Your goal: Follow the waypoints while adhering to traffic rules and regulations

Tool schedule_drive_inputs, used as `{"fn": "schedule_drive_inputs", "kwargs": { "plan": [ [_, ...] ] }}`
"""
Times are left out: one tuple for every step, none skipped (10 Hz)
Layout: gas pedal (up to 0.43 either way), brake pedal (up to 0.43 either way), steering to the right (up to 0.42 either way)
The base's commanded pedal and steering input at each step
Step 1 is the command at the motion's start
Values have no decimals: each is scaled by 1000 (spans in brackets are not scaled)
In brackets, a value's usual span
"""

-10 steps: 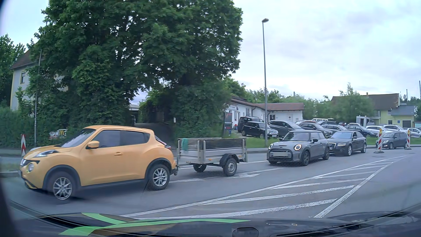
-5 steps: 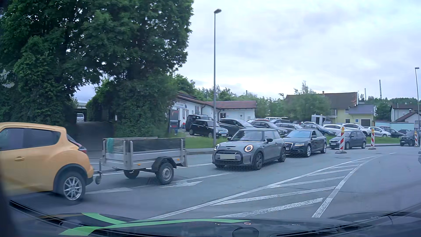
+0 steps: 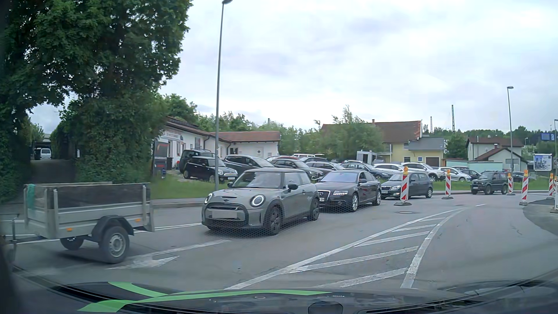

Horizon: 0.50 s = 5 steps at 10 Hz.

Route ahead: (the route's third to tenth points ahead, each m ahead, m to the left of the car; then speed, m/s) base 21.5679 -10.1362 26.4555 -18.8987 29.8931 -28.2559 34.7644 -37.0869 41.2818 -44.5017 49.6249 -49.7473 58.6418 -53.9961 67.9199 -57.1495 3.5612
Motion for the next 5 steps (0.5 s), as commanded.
{"fn": "schedule_drive_inputs", "kwargs": {
  "plan": [
    [20, 0, 338],
    [20, 0, 335],
    [20, 0, 335],
    [20, 0, 330],
    [20, 0, 313]
  ]
}}
